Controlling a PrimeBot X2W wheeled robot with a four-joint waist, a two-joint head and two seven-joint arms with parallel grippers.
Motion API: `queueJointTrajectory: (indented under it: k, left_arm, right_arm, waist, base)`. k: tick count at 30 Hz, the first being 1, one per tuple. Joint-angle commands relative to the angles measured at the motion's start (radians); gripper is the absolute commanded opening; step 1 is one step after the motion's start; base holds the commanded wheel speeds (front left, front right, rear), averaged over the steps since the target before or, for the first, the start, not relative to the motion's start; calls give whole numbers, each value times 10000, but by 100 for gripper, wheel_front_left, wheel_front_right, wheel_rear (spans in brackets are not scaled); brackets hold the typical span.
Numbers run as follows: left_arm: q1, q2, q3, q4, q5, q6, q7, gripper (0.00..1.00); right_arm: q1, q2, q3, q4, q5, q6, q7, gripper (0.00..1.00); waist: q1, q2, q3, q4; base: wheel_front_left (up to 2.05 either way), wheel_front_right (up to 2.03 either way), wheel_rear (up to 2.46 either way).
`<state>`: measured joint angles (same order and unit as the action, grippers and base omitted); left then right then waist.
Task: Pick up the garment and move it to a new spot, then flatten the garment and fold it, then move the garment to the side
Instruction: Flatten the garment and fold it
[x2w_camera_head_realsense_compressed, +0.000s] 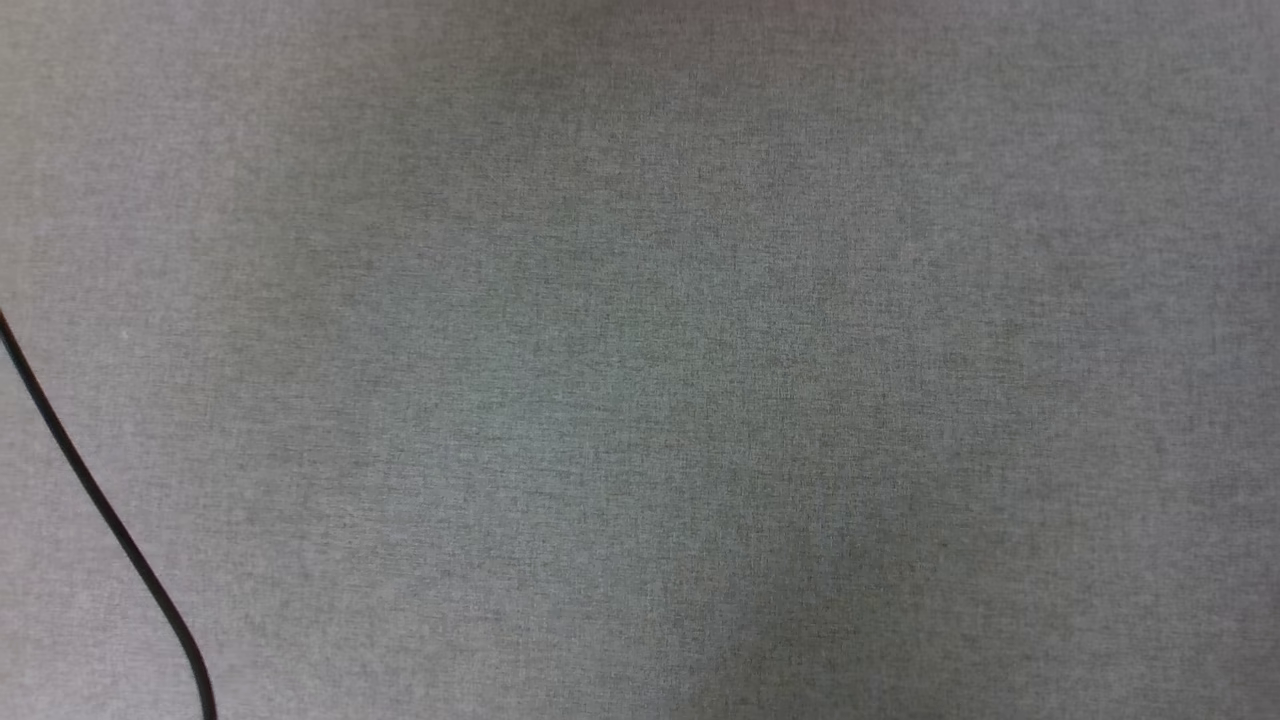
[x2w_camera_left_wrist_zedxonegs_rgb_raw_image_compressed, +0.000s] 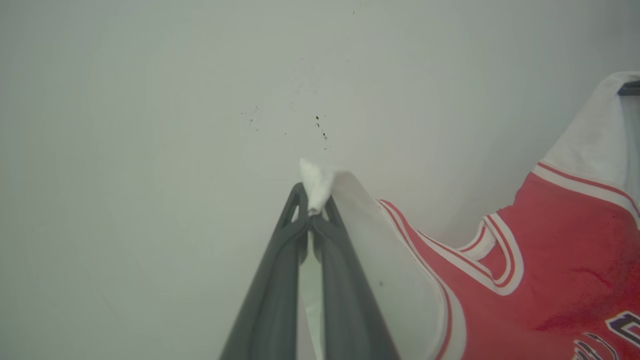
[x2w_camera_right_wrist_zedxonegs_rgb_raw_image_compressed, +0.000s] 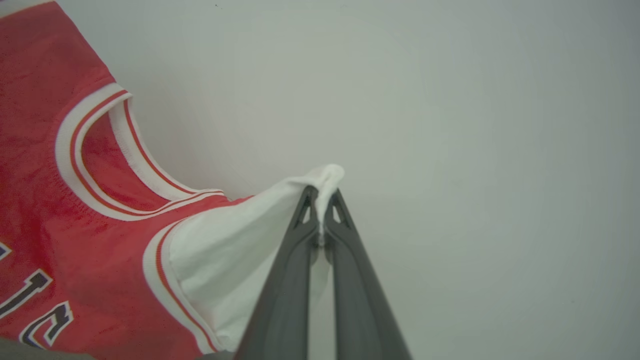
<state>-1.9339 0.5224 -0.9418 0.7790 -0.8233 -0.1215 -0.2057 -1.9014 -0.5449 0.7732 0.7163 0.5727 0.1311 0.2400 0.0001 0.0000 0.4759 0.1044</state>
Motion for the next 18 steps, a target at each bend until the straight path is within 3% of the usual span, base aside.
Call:
queueJointTrajectory:
  k: [1,9,13,18]
  left_arm:
    - [189,-70,-93,187,-87,-26,-85,0]
    - [1759,-202,-451,468,-687,-72,-472,0]
    - [3218,-52,-534,252,-1010,-74,-579,0]
    - [5534,144,25,-443,-1002,-78,-611,0]
  right_arm:
    - [105,71,304,138,-35,-7,-132,0]
    - [1434,282,1368,854,489,-7,-1288,0]
    - [2554,343,1783,1032,1016,-7,-1893,0]
    - [4302,113,2542,711,1694,-7,-2513,0]
  waist:
    - [-1,0,96,-32]
    - [-1,0,221,-124]
    - [-1,0,-77,-196]
    - [-1,0,-730,-231]
  base:
    - [0,0,0]
    - [0,0,0]
    - [0,0,0]
    - [0,0,0]
